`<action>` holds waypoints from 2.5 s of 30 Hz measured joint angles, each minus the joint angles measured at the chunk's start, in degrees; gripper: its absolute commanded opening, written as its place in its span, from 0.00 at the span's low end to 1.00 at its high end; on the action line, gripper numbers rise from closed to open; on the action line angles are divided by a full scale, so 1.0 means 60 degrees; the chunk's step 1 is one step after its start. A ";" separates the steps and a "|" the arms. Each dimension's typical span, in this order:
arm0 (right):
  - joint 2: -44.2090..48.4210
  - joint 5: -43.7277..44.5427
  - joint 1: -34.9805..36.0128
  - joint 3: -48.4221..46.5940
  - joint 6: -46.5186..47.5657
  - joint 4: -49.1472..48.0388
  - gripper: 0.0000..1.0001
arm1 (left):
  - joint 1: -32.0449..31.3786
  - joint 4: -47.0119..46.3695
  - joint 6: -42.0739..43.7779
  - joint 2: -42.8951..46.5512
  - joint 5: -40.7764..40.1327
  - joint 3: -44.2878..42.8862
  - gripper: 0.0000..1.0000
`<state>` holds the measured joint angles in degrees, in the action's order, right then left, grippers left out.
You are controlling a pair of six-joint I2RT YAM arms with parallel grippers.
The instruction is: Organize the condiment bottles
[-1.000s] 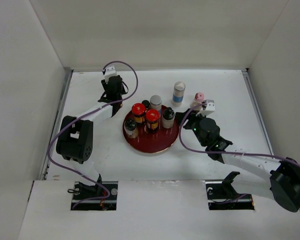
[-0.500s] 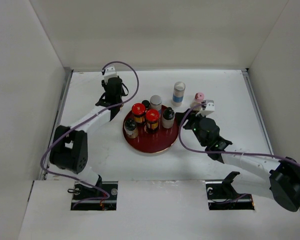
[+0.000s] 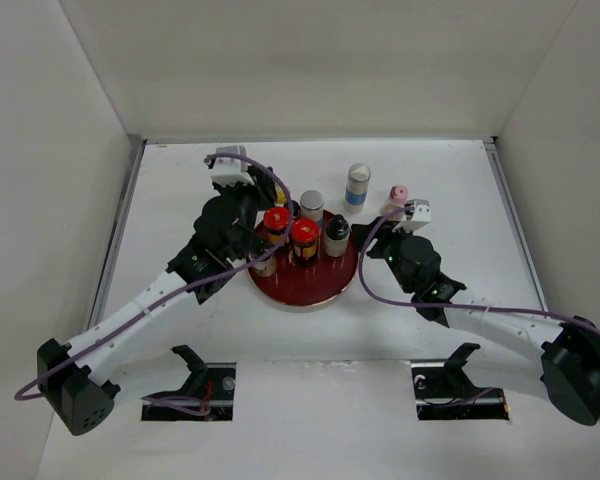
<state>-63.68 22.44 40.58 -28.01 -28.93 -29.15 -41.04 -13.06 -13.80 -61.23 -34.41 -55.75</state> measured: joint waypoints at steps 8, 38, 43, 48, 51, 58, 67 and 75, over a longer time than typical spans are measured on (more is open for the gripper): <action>0.0084 0.0000 0.0000 0.0000 0.0000 -0.0004 0.65 | -0.1756 0.1639 -0.0025 0.0958 -0.0477 0.1198 0.20; -0.0186 0.0138 -0.0022 -0.0175 0.0171 0.0080 0.67 | -0.2102 0.0903 -0.1144 -0.1013 -0.0368 0.3453 0.23; -0.1115 0.0178 -0.0229 -0.0933 0.0273 0.0142 0.71 | -0.2095 0.0590 -0.1169 -0.1115 -0.0299 0.3504 0.36; -0.2284 0.0182 -0.0783 -0.1803 0.0397 0.0273 0.78 | -0.2102 0.0069 -0.1155 -0.1089 -0.0178 0.3745 0.57; -0.3013 0.0182 -0.1133 -0.2455 0.0605 0.0393 0.84 | -0.2102 -0.0193 -0.1082 -0.0874 -0.0149 0.4036 0.63; -0.4237 0.0164 -0.1657 -0.4003 0.1249 0.0929 0.91 | -0.2018 -0.0477 -0.0772 0.0066 -0.0102 0.4299 0.81; -0.5872 0.0095 -0.1963 -0.5785 0.1829 0.1712 0.88 | -0.1180 -0.2087 -0.0627 0.1905 0.0175 0.4980 0.85; -0.6579 0.0080 -0.2084 -0.6393 0.2084 0.1985 0.76 | -0.0393 -0.3133 -0.1075 0.3096 0.0018 0.6499 0.86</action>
<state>-103.15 22.92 28.08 -66.37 -16.43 -17.23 -43.40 -31.86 -20.25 -42.65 -34.30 -16.75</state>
